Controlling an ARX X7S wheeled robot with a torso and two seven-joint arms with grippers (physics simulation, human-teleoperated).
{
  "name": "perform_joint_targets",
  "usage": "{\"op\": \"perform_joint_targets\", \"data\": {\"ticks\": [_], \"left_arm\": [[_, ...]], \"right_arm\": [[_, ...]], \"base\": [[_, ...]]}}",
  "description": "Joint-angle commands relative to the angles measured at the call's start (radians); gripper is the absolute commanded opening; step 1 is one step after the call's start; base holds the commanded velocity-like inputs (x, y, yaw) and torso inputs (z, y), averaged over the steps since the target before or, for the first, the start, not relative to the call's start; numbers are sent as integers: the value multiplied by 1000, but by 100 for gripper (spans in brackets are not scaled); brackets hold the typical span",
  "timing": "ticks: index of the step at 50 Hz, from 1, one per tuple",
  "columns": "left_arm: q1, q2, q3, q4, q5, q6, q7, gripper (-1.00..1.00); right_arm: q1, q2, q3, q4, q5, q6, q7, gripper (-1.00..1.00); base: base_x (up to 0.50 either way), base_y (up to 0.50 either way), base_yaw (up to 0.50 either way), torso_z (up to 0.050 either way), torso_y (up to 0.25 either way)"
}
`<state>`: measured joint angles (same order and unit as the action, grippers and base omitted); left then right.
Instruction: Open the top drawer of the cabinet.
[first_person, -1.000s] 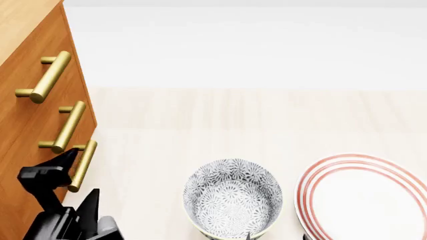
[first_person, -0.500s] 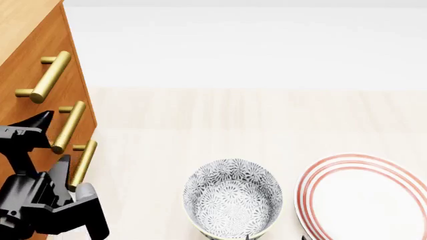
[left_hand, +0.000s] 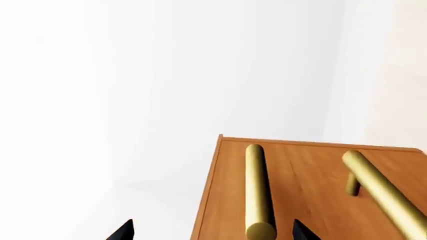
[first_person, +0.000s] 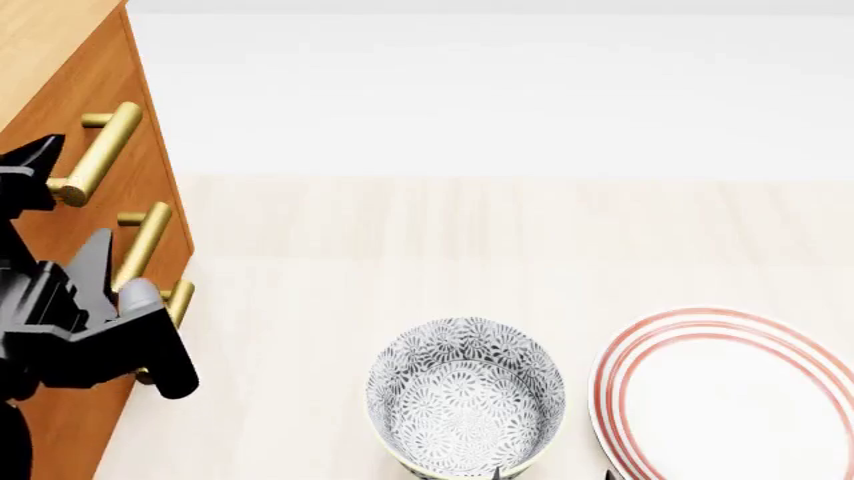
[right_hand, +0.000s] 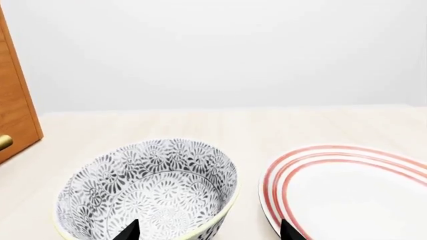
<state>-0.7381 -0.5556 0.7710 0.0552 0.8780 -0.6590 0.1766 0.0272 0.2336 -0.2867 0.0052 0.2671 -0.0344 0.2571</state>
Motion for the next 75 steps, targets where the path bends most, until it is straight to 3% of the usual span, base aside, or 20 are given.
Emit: {"op": "perform_joint_targets", "data": {"ticks": [1, 16, 42, 75], "left_arm": [[-42, 33, -40, -34, -11, 35, 22, 100], [-93, 43, -4, -128, -26, 88, 49, 100], [-169, 100, -9, -336, -83, 150, -5, 100], [-174, 106, 14, -428, -74, 152, -19, 100]], "right_arm": [[1, -18, 17, 10, -16, -8, -20, 100], [1, -12, 9, 4, -10, -2, -14, 100], [4, -6, 0, 14, 1, -6, -9, 100], [7, 2, -12, 21, 16, -2, -1, 100]], "base": [[0, 0, 0, 0, 0], [0, 0, 0, 0, 0], [0, 0, 0, 0, 0], [0, 0, 0, 0, 0]]}}
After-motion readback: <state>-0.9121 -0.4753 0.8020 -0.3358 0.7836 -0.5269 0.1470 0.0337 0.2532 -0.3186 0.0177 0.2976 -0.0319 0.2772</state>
